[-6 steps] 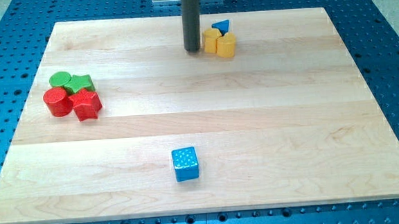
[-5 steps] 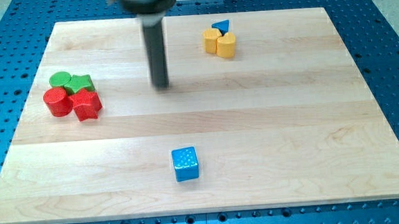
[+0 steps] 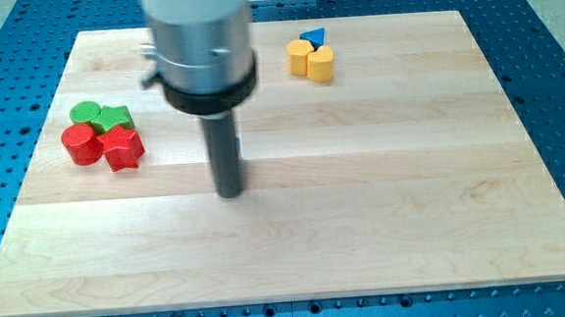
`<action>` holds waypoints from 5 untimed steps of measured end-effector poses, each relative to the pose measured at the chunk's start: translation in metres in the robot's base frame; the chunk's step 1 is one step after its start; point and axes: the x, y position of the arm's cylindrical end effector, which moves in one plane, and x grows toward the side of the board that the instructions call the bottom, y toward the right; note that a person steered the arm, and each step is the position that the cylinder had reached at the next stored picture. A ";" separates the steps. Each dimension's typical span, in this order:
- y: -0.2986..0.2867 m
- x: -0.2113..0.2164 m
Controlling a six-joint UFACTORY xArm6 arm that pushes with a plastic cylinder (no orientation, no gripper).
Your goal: Move the cube to the center
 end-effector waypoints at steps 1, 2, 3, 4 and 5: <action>-0.038 0.000; 0.010 -0.024; 0.016 -0.092; 0.012 -0.101; 0.001 -0.077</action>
